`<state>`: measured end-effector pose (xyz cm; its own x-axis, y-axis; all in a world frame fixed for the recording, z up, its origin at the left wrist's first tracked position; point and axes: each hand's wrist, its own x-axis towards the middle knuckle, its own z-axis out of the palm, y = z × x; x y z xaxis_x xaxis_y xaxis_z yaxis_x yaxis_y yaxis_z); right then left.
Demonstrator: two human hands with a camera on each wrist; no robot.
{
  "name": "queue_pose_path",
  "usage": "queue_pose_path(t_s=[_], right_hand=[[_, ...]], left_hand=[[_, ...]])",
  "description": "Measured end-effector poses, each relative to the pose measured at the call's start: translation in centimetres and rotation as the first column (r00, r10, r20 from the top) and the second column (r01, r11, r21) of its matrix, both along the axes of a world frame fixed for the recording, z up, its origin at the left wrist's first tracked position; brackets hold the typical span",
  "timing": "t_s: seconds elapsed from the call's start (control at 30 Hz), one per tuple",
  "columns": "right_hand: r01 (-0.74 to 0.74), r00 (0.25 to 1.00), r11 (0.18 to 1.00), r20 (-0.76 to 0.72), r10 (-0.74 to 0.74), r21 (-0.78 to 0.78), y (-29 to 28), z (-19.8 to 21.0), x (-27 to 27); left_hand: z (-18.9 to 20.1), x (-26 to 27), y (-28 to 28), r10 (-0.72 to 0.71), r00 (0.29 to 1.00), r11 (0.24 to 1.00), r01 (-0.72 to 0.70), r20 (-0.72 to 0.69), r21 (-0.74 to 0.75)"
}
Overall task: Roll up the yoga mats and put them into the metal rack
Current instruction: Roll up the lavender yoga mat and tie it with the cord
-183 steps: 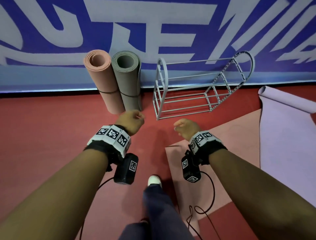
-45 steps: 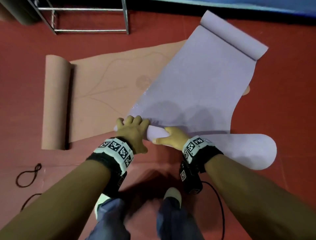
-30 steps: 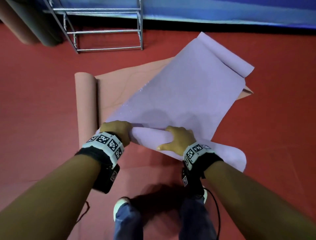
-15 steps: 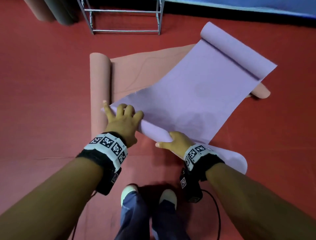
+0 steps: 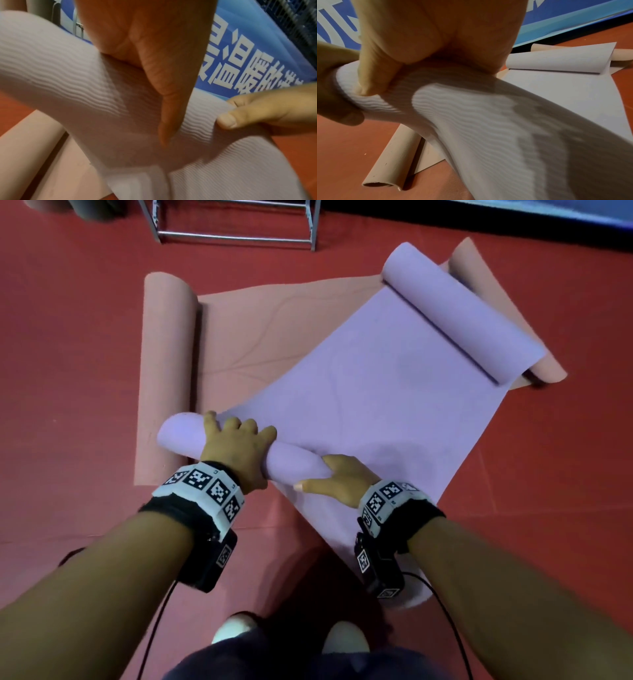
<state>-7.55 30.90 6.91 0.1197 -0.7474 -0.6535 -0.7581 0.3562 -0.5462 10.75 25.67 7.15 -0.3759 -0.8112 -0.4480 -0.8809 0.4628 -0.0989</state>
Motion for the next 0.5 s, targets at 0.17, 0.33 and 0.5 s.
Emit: queue_pose_path(t_s=[0.17, 0.33, 0.5], right_hand=[[-0.006, 1.000, 0.999, -0.013, 0.005, -0.048, -1.0, -3.5, 0.4], [0.028, 0.999, 0.997, -0.035, -0.031, -0.078, -1.3, -5.5, 0.2], [-0.100, 0.991, 0.994, -0.097, 0.096, -0.040, 0.0, -5.3, 0.5]], left_hand=[[-3.9, 0.8, -0.2, 0.061, 0.997, 0.998, -0.062, -0.039, -0.009], [-6.1, 0.8, -0.2, 0.102, 0.992, 0.994, -0.105, -0.072, -0.035], [-5.6, 1.0, 1.1, 0.131, 0.991, 0.991, -0.130, -0.041, 0.035]])
